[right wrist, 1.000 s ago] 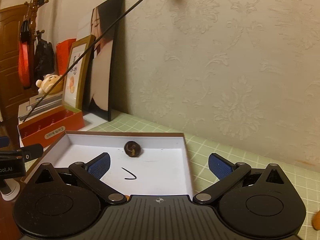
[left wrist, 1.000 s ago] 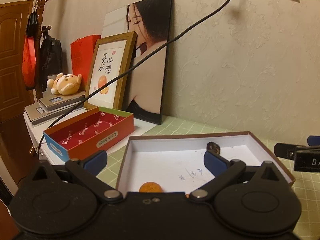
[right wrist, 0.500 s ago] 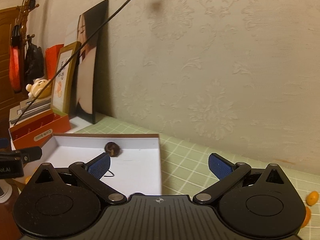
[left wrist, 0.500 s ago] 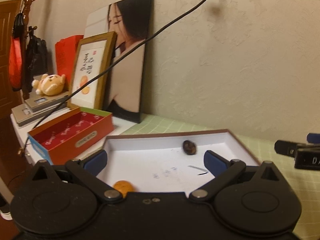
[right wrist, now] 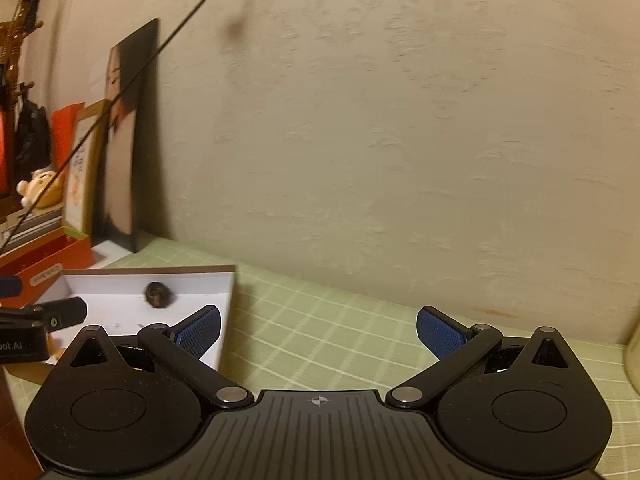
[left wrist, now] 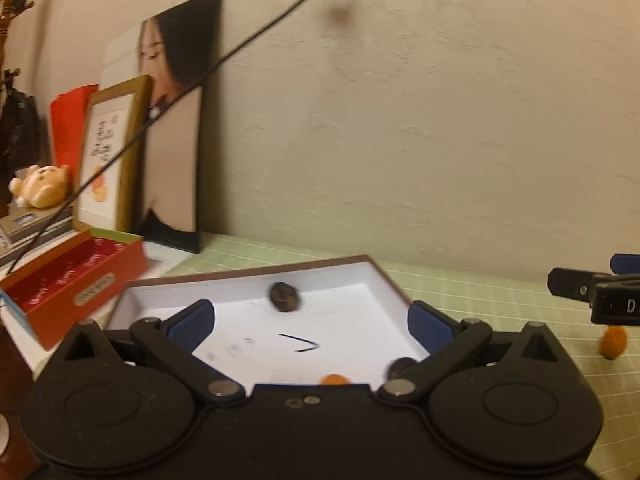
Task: Organize fruits
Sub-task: 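Move both open grippers back from the box toward the remaining fruit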
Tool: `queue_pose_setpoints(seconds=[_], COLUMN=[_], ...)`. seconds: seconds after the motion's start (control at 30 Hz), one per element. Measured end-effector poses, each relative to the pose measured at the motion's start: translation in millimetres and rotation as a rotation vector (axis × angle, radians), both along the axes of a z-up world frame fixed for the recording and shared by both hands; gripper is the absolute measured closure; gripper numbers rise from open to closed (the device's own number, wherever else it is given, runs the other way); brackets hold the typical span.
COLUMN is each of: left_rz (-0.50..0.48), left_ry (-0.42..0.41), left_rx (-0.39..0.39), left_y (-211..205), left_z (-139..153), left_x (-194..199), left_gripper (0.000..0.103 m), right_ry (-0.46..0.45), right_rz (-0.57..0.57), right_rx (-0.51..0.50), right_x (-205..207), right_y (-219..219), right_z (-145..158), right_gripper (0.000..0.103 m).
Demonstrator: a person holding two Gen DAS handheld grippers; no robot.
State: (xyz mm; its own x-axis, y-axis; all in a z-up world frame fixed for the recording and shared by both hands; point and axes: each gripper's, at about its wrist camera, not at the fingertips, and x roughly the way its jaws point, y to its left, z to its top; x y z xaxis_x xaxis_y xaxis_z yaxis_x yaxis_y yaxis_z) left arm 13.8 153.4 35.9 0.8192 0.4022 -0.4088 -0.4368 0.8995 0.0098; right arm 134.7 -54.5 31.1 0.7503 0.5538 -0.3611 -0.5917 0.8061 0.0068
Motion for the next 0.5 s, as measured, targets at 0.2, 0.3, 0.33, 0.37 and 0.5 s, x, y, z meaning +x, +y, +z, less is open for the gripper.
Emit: queue_pose_setpoints(seconds=[0.2, 0.3, 0.33, 0.37, 0.5], left_rz=[-0.064, -0.103, -0.117, -0.128, -0.175], left_ry=[-0.004, 0.0, 0.0, -0.001, 0.003], left_rx=[-0.011, -0.016, -0.022, -0.025, -0.036], left_y=[-26.9, -41.4, -45.9, -51.4, -71.0], left_z=[-3.6, -5.9, -7.0, -7.8, -12.1], left_x=[16.3, 26.5, 30.3, 32.8, 45.2], left_gripper=[0.008, 0.012, 0.013, 0.016, 0.019], right_ry=[0.002, -0.004, -0.003, -0.001, 0.0], right_rz=[-0.078, -0.114, -0.127, -0.138, -0.186], right_rx=[0.012, 0.009, 0.005, 0.005, 0.0], right_x=[8.2, 11.8, 13.0, 14.3, 18.0], right_y=[-36.3, -54.5, -60.6, -67.2, -90.9], right_z=[1.3, 0.1, -0.3, -0.7, -3.2], right_gripper=[0.0, 0.0, 0.0, 0.0, 0.0])
